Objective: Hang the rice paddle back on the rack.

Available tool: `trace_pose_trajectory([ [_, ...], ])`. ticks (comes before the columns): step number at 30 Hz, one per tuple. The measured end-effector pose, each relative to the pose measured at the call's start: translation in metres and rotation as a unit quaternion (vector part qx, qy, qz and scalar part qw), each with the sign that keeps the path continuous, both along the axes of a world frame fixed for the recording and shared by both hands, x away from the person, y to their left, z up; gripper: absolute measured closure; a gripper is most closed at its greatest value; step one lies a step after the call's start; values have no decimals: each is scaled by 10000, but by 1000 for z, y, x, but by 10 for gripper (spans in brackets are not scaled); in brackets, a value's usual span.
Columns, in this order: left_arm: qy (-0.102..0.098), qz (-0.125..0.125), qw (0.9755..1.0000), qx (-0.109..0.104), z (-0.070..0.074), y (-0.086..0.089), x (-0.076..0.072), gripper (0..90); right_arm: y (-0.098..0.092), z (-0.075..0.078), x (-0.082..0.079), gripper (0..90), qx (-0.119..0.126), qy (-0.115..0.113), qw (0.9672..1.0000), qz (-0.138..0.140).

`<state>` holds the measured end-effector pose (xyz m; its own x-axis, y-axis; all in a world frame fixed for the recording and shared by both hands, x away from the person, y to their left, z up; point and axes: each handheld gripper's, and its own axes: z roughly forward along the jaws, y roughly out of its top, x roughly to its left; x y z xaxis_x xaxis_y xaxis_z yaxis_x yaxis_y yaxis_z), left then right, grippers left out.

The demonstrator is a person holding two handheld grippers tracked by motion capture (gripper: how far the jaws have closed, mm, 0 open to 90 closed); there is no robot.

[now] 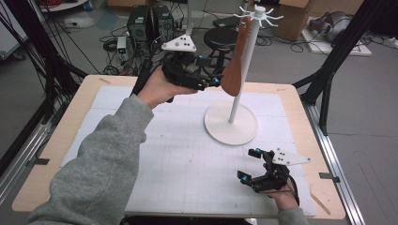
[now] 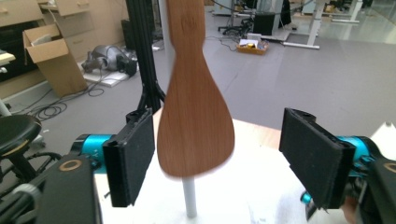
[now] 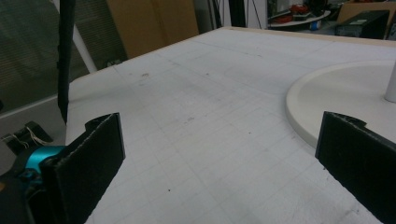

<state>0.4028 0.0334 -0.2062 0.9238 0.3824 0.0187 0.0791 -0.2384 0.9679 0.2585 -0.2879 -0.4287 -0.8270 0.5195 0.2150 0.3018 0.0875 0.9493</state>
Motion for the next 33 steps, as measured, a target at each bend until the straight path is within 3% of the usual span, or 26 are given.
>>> trace_pose_trajectory([
  [4, -101, -19, 9999, 75, -11, 6, -5, 237, -1, 0, -1, 0, -8, -3, 10000, -31],
  [14, -34, -101, 9999, 35, -44, 21, -18, 190, -4, -1, -5, 0, -100, -37, 9999, -60],
  [17, 21, -93, 9999, -52, -54, 27, -21, 168, -5, 0, -7, 0, -81, -43, 9999, -97],
  [23, 57, -224, 9993, -306, -73, 45, -31, 149, 0, -2, -6, 0, -297, -21, 9995, -91],
  [28, 63, -227, 9988, -433, -83, 62, -41, 107, 0, -1, -5, 0, -260, -104, 9993, -247],
  [30, 175, -352, 9977, -551, -87, 70, -44, 103, -1, -1, -5, 0, -237, -91, 9993, -278],
  [33, 192, -361, 9971, -648, -94, 81, -48, 61, -1, -1, -4, 0, -218, -88, 9993, -306],
])
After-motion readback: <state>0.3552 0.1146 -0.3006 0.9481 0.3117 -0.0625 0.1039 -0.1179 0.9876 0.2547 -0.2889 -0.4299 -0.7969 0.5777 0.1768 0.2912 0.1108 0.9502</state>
